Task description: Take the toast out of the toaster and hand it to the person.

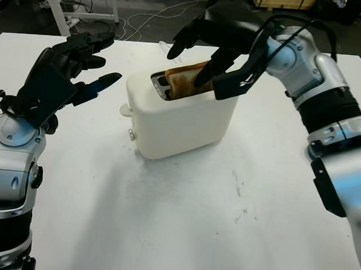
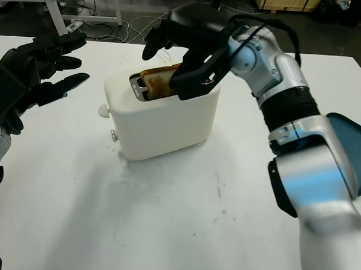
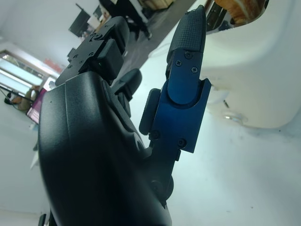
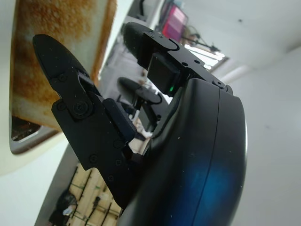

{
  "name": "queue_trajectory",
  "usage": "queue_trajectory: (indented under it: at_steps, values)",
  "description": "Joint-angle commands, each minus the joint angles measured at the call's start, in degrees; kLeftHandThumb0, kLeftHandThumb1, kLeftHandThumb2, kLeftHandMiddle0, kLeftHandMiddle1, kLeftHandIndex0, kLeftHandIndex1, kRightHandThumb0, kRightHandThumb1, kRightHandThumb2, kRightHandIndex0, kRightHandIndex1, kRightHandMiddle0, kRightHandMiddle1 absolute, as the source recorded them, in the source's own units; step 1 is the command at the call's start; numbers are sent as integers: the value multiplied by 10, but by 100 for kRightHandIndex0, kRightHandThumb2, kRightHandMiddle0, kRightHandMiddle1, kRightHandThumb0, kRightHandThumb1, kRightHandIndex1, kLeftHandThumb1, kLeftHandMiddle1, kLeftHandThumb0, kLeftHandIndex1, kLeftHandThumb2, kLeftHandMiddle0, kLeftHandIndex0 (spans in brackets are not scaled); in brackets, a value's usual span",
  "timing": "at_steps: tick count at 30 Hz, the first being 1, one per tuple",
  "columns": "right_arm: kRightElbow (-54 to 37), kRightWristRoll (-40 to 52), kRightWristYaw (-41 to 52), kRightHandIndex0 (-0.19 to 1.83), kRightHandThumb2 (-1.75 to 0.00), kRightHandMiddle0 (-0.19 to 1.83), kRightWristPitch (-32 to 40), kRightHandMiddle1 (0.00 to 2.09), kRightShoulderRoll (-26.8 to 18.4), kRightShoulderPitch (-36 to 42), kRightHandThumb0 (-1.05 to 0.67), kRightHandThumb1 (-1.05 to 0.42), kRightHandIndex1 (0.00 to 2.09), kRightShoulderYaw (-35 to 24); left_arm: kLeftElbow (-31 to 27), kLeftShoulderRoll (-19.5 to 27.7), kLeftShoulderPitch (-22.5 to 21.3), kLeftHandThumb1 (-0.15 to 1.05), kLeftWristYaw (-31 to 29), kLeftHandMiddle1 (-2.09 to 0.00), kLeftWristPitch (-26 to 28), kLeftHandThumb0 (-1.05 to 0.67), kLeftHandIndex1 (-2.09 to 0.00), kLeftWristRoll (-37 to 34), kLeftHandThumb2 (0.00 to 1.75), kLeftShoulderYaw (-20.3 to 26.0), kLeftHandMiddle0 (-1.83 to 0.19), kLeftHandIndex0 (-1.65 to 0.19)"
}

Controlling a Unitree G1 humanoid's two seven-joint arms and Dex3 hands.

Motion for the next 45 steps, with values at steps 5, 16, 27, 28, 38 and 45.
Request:
queue_trajectory:
  at_steps: [5,16,27,28,38,45]
  values:
    - [12,-22,-8,53,0,83,5,6,1,-14,-63,-66,83,20,1,-1,0,92,0,-95,-9,-69,-10,-1,9,4,-4,-43]
    - [14,-17,-9,53,0,88,-17,7,-6,-2,-57,-67,101,19,0,-4,3,92,2,-97,-12,-69,-11,2,10,1,-3,-43]
    - [-14,-33,97,78,0,106,43,48,-21,3,-52,-69,125,42,1,-11,8,92,2,-96,-22,-68,-12,0,9,6,-3,-42]
    - [-16,-38,93,79,0,96,43,79,-23,5,-53,-70,137,45,1,-11,7,92,2,-96,-22,-68,-13,0,9,6,-3,-42]
    - [-10,-118,-85,108,-17,86,-27,163,-48,32,-58,-91,174,90,1,-10,6,92,2,-98,-18,-70,-14,2,9,4,-3,-42]
    - [27,-111,-217,110,-33,82,-45,174,-38,26,-47,-92,175,74,0,-9,8,92,3,-98,-18,-69,-15,4,10,4,-3,-42]
